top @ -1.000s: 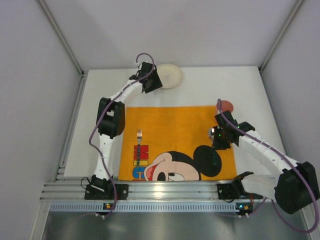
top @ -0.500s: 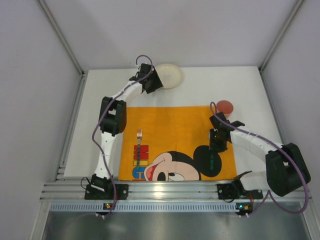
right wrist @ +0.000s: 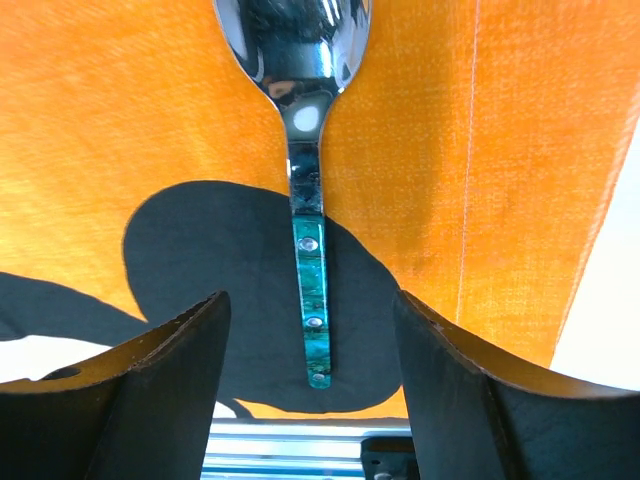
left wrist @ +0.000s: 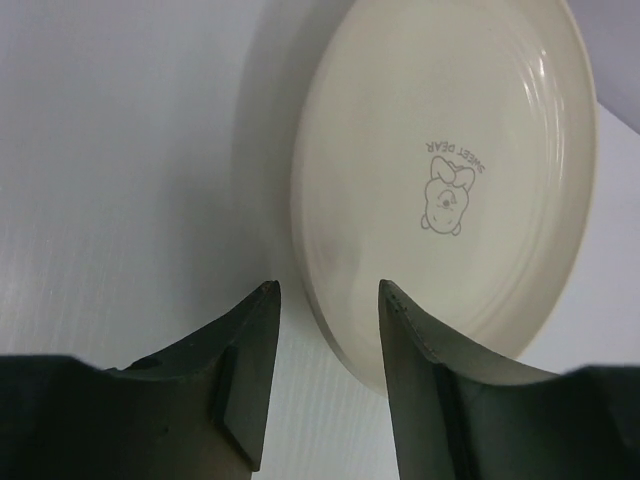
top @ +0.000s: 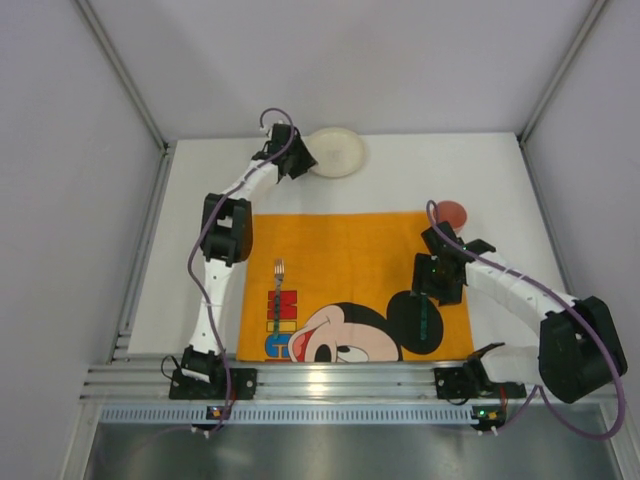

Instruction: Set the dinner table for one person

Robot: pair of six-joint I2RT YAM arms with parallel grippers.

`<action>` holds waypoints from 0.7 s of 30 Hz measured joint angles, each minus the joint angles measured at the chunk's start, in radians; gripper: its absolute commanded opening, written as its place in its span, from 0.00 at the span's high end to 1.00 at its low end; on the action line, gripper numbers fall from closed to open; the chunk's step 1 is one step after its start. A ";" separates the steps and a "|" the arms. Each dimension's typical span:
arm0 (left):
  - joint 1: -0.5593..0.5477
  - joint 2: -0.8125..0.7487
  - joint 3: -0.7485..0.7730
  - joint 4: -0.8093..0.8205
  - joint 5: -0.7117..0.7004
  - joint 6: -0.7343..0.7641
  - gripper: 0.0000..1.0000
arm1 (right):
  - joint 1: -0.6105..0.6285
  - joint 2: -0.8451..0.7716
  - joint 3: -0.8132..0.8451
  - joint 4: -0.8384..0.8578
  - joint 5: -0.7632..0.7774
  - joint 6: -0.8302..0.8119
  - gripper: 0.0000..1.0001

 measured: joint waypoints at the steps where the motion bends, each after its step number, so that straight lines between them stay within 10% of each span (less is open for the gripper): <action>1: 0.003 0.014 0.012 -0.004 0.000 -0.003 0.53 | 0.000 -0.008 0.008 -0.007 0.003 0.001 0.34; 6: 0.013 0.040 0.034 -0.006 0.000 -0.029 1.00 | 0.000 -0.026 0.034 -0.032 0.016 0.008 0.34; 21: 0.113 0.027 0.032 0.017 0.224 -0.060 1.00 | 0.000 -0.084 0.103 -0.058 0.011 -0.053 0.24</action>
